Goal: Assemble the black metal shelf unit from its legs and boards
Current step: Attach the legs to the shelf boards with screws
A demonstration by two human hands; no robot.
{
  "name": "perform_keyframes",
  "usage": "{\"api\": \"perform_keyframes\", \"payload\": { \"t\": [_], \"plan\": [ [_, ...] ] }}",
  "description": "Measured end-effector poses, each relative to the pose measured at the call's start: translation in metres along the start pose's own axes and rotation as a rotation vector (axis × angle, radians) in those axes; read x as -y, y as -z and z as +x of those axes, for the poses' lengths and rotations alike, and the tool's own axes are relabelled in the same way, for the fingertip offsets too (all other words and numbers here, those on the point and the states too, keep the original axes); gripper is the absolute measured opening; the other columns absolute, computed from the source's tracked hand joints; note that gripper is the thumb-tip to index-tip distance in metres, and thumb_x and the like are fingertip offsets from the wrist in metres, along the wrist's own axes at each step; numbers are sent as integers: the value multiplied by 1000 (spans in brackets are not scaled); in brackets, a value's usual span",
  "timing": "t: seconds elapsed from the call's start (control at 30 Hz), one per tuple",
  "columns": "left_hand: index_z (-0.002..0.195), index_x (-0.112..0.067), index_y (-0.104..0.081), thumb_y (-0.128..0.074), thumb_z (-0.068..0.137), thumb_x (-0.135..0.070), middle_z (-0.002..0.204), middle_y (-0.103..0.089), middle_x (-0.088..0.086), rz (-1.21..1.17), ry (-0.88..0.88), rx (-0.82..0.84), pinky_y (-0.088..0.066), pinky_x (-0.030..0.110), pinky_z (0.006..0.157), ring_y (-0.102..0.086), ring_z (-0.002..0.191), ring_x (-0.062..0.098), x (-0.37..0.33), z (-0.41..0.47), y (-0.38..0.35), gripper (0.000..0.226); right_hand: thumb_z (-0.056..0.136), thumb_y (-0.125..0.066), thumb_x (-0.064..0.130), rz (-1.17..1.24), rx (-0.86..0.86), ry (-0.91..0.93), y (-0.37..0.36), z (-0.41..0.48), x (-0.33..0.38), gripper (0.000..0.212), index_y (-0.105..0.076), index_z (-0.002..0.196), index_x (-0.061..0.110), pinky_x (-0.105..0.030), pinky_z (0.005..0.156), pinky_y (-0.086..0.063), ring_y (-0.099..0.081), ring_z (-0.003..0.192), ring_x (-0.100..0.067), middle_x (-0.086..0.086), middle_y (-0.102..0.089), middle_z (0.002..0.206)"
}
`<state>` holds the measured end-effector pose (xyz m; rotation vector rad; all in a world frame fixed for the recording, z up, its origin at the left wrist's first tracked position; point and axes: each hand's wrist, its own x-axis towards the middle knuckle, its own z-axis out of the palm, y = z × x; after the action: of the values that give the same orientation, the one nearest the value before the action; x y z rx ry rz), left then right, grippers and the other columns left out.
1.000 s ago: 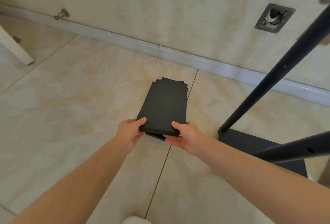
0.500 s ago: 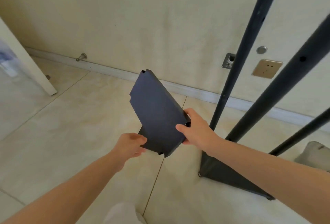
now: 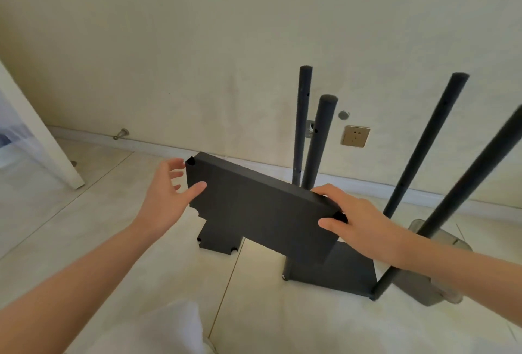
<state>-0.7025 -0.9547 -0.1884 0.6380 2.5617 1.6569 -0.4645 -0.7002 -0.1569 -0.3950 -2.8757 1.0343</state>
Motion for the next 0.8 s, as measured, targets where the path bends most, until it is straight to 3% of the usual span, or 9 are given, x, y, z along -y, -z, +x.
{"api": "perform_keyframes", "payload": {
  "t": [0.1, 0.17, 0.3, 0.43, 0.6, 0.7, 0.8],
  "plan": [
    [131, -29, -50, -76, 89, -17, 127, -60, -21, -42, -26, 226, -42, 28, 104, -55, 118, -4, -15, -16, 1, 51, 100, -55, 27, 17, 4, 0, 29, -24, 0, 36, -40, 125, 49, -16, 83, -51, -61, 98, -1, 21, -59, 115],
    [125, -34, -54, -74, 89, -9, 119, -69, -23, -91, -43, 319, -50, 19, 95, -62, 114, -3, -25, -24, 0, 49, 99, -55, 27, 35, 3, 0, 47, -38, 0, 37, -40, 121, 53, -11, 81, -47, -60, 100, 0, 24, -57, 116],
    [113, -42, -64, -72, 89, -3, 112, -73, -20, -162, -85, 336, -53, 9, 77, -69, 105, 2, -51, -34, -3, 47, 97, -57, 28, 71, -117, 39, 79, -60, -3, 37, -41, 116, 55, -9, 74, -49, -61, 95, 5, 27, -56, 111],
    [100, -55, -69, -72, 88, -2, 111, -74, -18, -231, -120, 300, -52, 8, 71, -71, 99, 2, -71, -45, -17, 54, 83, -70, 39, 251, -438, -52, 103, -72, -15, 42, -50, 119, 45, -15, 70, -48, -65, 89, -5, 22, -56, 108],
    [108, -50, -68, -73, 88, -8, 117, -73, -15, -317, -147, 259, -54, 18, 79, -70, 105, 5, -95, -49, -35, 47, 81, -63, 50, 367, -657, -26, 112, -90, -24, 31, -60, 110, 39, -5, 59, -46, -61, 85, 15, 29, -65, 91],
    [108, -49, -69, -73, 88, -10, 117, -73, -14, -345, -159, 249, -49, 28, 89, -70, 106, 6, -111, -51, -42, 44, 91, -63, 36, 426, -673, 7, 120, -95, -29, 17, -60, 108, 40, -5, 63, -47, -63, 89, 13, 34, -67, 91],
    [114, -41, -69, -72, 89, -9, 119, -73, -10, -378, -162, 263, -50, 35, 91, -69, 111, 10, -128, -51, -49, 40, 94, -63, 20, 463, -686, 57, 130, -98, -34, 25, -60, 106, 41, -2, 66, -47, -66, 90, 7, 28, -69, 98]
  ]
}}
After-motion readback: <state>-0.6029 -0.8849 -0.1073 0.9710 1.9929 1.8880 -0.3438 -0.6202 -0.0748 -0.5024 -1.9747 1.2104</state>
